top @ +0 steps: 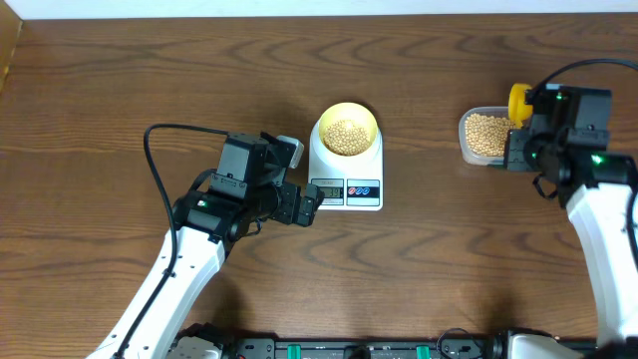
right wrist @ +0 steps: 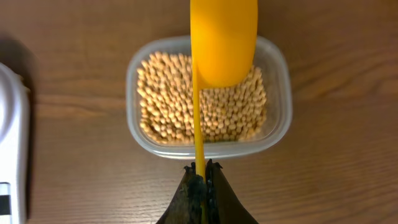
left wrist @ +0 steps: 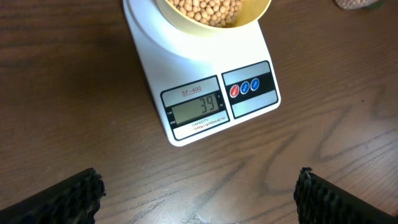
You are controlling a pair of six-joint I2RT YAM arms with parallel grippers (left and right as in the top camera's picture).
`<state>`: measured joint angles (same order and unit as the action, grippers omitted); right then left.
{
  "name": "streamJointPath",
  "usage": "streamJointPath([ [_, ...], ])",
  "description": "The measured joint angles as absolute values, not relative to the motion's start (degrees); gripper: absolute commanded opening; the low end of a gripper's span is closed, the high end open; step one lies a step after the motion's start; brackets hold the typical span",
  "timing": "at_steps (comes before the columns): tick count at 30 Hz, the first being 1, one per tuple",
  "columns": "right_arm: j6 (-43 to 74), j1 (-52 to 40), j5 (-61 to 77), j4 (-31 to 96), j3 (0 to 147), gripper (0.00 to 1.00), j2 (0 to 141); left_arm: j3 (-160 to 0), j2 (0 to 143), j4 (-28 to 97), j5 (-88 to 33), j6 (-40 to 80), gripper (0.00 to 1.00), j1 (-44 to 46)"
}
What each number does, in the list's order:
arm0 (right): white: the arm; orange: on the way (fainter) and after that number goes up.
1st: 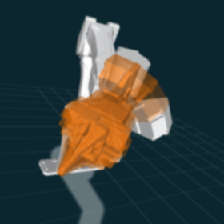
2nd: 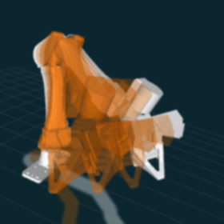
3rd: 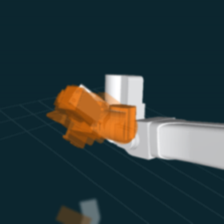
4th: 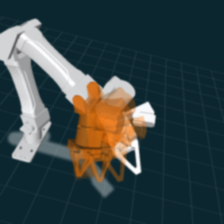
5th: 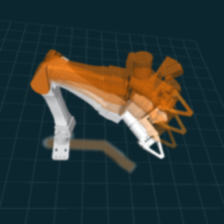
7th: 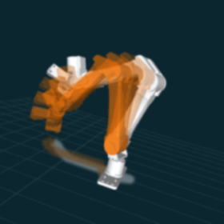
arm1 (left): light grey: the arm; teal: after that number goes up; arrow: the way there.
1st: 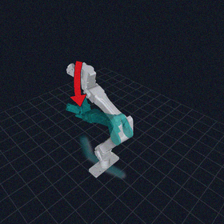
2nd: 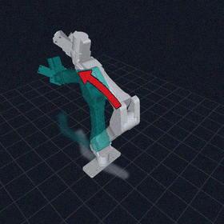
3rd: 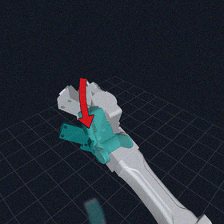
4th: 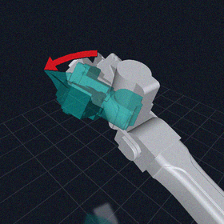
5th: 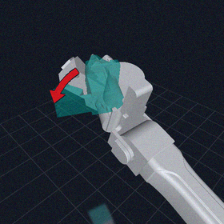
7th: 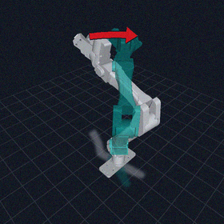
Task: Scoop item into bowl and weigh 50g on scale
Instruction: 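Carry the empty scoop back to the soybean tub with the right gripper, then dig the scoop into the soybeans in the tub with the right gripper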
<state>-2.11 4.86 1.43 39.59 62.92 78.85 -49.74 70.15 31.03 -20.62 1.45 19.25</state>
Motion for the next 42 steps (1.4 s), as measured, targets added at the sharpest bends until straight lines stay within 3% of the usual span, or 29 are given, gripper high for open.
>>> streamJointPath([
  [8, -2.0, 4.9, -0.6, 40.5, 62.9, 0.01, 86.5, -49.7, 70.1, 31.0, -20.6, 1.5, 1.00, 19.2],
  [42, -7.8, 4.9, -3.3, 39.2, 62.9, 0.01, 88.2, -49.7, 70.1, 31.0, -20.6, 1.5, 1.00, 19.2],
])
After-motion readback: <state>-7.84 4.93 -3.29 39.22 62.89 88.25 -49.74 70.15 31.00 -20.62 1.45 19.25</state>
